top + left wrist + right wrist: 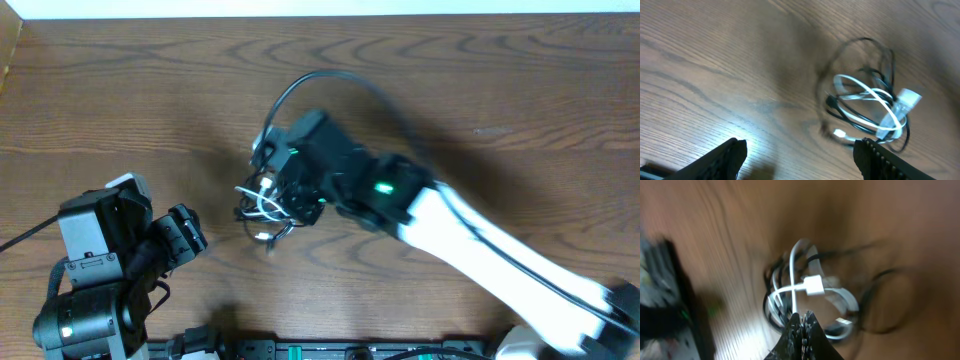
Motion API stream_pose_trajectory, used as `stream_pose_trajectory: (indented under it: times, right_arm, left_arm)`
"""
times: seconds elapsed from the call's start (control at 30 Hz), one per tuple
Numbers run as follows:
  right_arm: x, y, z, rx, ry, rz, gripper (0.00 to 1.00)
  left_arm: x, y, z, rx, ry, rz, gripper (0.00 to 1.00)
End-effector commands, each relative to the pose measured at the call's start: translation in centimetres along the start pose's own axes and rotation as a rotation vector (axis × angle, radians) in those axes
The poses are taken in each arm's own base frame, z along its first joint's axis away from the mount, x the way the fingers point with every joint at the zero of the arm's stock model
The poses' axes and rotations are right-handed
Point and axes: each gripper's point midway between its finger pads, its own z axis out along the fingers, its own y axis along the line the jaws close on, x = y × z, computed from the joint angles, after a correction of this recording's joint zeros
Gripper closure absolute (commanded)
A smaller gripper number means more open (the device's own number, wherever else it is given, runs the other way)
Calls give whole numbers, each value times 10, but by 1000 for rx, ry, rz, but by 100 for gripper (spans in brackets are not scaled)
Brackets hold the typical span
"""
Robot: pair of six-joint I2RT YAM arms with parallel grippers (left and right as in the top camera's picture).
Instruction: Untangle cables
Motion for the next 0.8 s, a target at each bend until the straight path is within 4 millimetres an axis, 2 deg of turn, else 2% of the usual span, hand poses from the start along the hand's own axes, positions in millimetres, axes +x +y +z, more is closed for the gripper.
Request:
stream_pose_trajectory:
  times: [0.0,0.13,0.2,0.3,0.33,0.4,0.47,0.5,0.63,0.77]
  right_arm:
    - [-38,-3,-71,96,-176,-78,99]
    - [-48,2,-110,118,-261,-93,99]
    - [-50,4,-122,120,-284,-104,99]
    - [-45,5,-126,123,-272,-125,99]
    - [-41,5,-124,123,-253,-126,94]
    - [-31,3,-118,126,-205,-117,78]
    - [-18,-1,-111,137,-146,-101,53]
    - [-12,-3,-108,143,-117,-90,48]
    - [0,-15,-107,211,-71,12,38]
    - [2,-23,-111,257,-69,45,33]
  left_arm:
    - [2,-11,-2,65,10,26,27]
    - [13,-36,4,223,55,136,29]
    - [20,-44,9,288,75,202,31]
    - [33,-54,18,370,122,287,34]
    - [36,-54,22,381,139,295,36]
    - [39,-53,28,376,166,286,36]
    - [39,-51,34,369,191,278,36]
    - [38,-51,38,364,206,274,36]
    - [40,-49,54,358,289,256,36]
    - [52,-58,74,416,410,294,36]
